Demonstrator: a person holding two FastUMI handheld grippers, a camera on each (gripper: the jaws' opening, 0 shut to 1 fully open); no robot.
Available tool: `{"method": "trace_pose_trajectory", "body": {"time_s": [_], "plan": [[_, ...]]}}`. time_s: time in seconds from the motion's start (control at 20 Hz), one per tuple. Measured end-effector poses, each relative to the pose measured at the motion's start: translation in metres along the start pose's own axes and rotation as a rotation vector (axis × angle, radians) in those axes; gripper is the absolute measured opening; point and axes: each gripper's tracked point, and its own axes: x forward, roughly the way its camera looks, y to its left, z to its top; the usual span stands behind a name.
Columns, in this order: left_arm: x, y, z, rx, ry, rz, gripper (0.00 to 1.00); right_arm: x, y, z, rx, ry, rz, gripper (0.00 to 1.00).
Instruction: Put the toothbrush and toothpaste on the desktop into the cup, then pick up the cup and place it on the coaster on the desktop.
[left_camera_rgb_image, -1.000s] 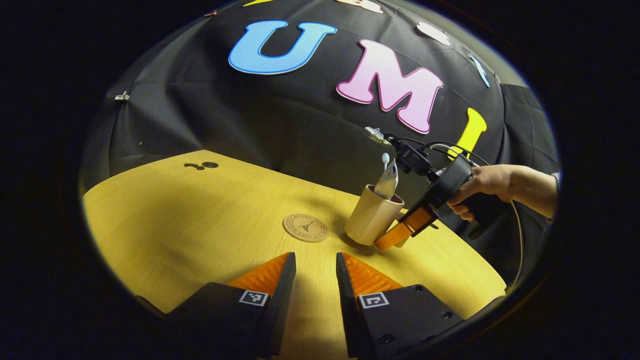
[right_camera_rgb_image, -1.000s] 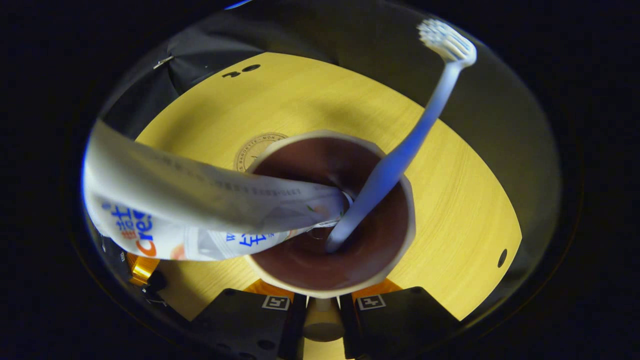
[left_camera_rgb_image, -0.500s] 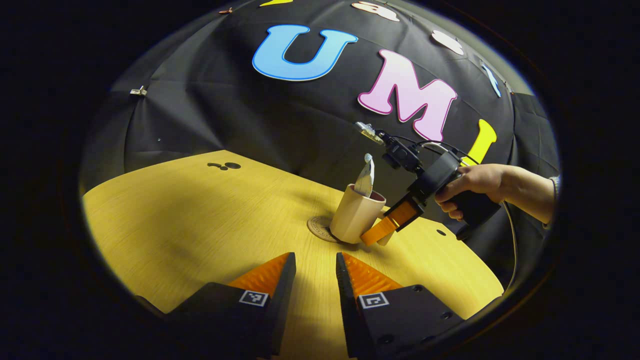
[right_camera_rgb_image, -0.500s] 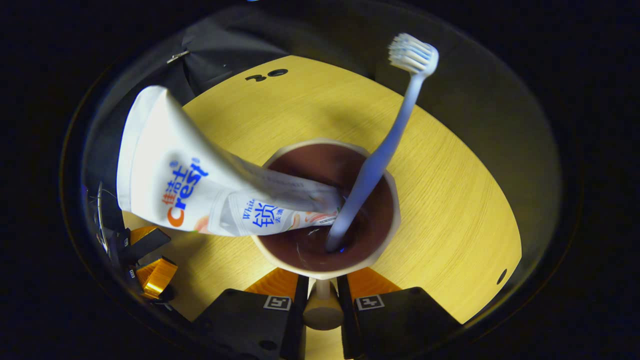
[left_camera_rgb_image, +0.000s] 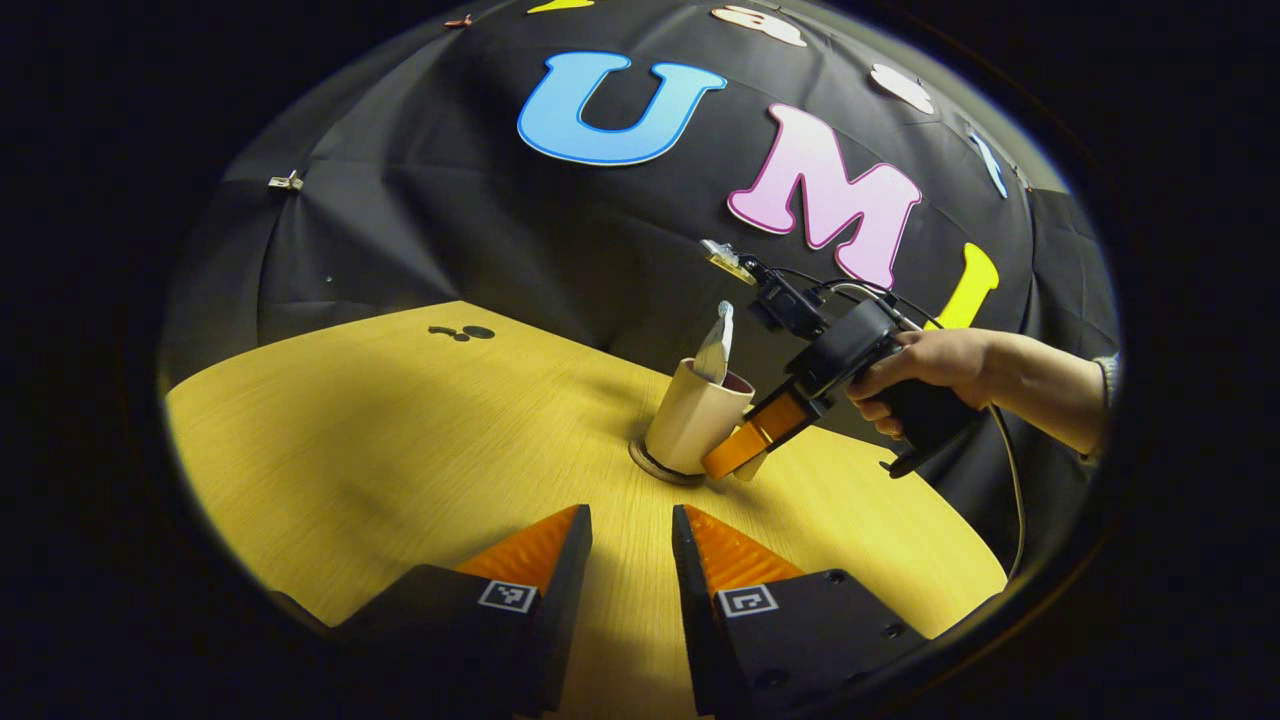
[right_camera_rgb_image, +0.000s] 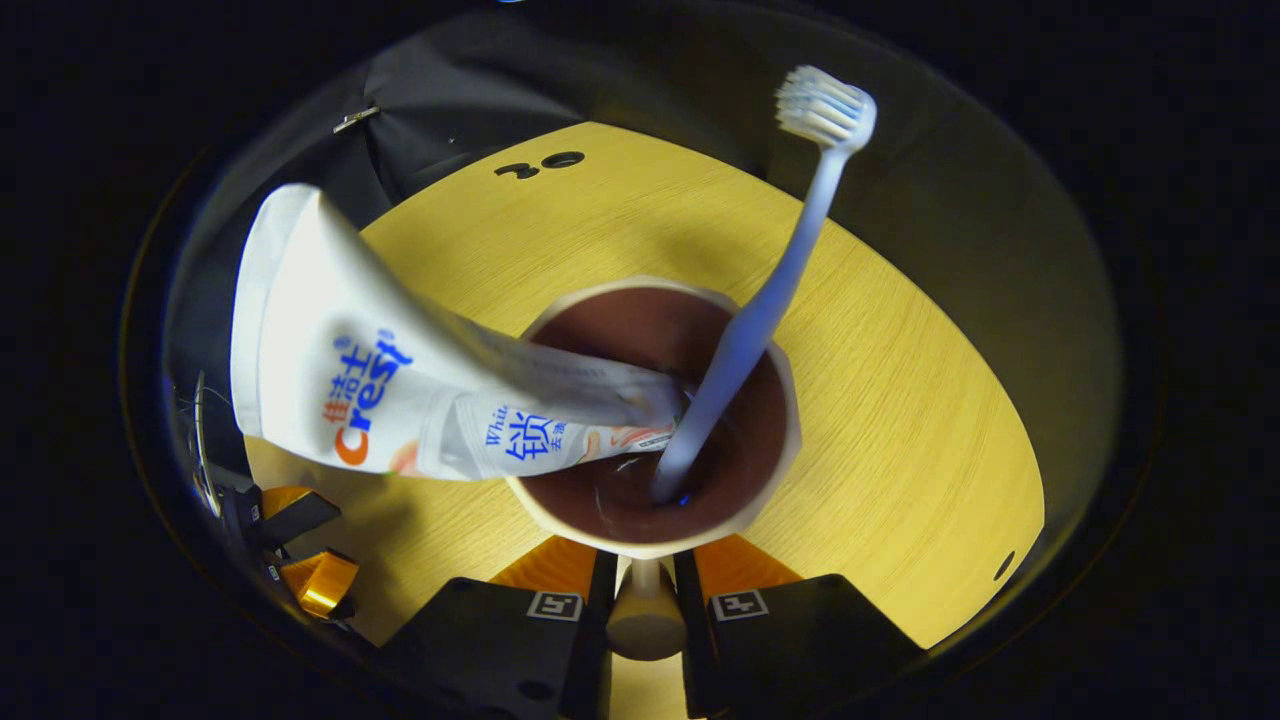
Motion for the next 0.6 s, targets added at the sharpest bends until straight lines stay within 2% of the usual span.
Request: {"method": "trace_pose_trajectory", "body": {"time_s": [0.6], "plan": [[-0.0028,-0.0024,0.0009,-0.007,0.007,0.0,0.52,0.0084,-0.0021,0.0007,0.009,0.012,-0.016,0.32]]}}
